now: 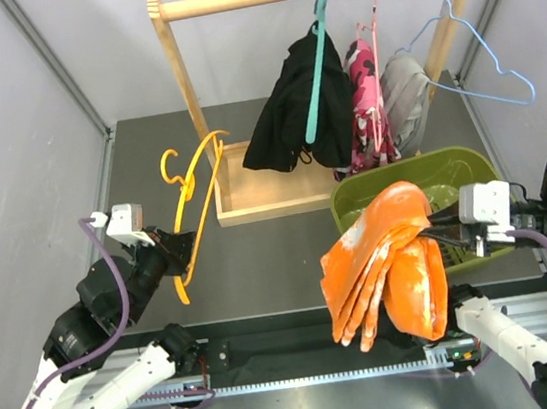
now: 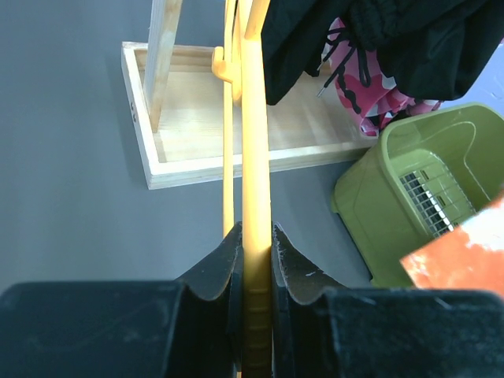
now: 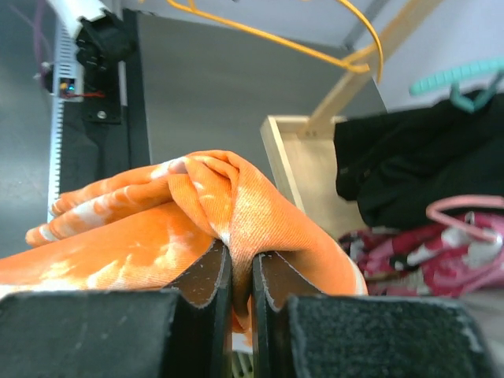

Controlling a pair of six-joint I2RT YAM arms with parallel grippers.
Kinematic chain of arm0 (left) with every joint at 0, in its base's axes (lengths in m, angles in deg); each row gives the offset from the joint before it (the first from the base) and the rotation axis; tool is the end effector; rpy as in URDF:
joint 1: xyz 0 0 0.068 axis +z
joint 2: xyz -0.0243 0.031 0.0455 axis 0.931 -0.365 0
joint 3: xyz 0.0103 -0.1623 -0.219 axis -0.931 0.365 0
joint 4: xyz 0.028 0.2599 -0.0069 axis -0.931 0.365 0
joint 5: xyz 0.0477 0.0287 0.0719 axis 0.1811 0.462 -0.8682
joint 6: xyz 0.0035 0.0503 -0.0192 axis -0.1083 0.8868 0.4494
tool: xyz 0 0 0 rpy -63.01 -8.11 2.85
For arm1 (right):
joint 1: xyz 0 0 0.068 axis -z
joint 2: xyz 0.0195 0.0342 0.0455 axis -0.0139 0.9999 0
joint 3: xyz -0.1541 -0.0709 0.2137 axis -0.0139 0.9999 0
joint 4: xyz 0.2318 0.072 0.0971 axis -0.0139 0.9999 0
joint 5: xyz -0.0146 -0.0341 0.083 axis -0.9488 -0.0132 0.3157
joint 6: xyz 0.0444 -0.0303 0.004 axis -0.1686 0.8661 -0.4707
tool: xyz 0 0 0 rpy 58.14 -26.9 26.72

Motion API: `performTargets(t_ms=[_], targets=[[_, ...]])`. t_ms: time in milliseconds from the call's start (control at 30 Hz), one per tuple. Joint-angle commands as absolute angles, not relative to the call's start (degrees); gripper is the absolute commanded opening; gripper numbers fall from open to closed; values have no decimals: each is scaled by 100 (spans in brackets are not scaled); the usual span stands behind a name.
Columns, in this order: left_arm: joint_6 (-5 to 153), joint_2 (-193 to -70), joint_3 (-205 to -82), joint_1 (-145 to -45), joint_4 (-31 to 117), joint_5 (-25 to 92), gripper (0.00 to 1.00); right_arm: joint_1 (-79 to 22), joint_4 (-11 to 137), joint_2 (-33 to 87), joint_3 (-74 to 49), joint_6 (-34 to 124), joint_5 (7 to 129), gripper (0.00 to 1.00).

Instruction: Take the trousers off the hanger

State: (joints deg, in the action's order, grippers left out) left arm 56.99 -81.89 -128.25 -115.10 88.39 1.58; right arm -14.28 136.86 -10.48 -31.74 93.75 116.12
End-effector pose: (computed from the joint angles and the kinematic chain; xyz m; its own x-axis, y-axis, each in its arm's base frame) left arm 0.0555 -0.0378 0.3835 -0.3176 -0.3000 -0.8995 0.2788 0.8772 -0.3909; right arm 0.0138 0.0343 0.4870 0.3079 -0.3055 -0.9010 -0.9082 0.1877 -0.3740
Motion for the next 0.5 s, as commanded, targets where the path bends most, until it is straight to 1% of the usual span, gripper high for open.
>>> performTargets(t_ms=[0,67,267,300,400,467], targets=[[5812,-8103,-12791,-11482,8340,252,0,-1222,12820,-1175,-2859,9095,10775,0],[5830,-8059,-12791,-11474,8340,253,0,-1142,12451,-1245,-2586,8752,10170,0],[5865,-7954,-12756,-11474,8357,253,0,-949,11809,-1298,-2278,8127,8999,0],[5865,-7945,-12755,-11482,8366,261,0,-931,11634,-1298,-2243,8065,8588,0],[5865,-7892,-12720,-11483,8357,261,0,-861,11335,-1342,-1998,7968,7989,0],[5873,-7857,-12694,-11482,8340,270,0,-808,11229,-1403,-1708,7994,7820,0]])
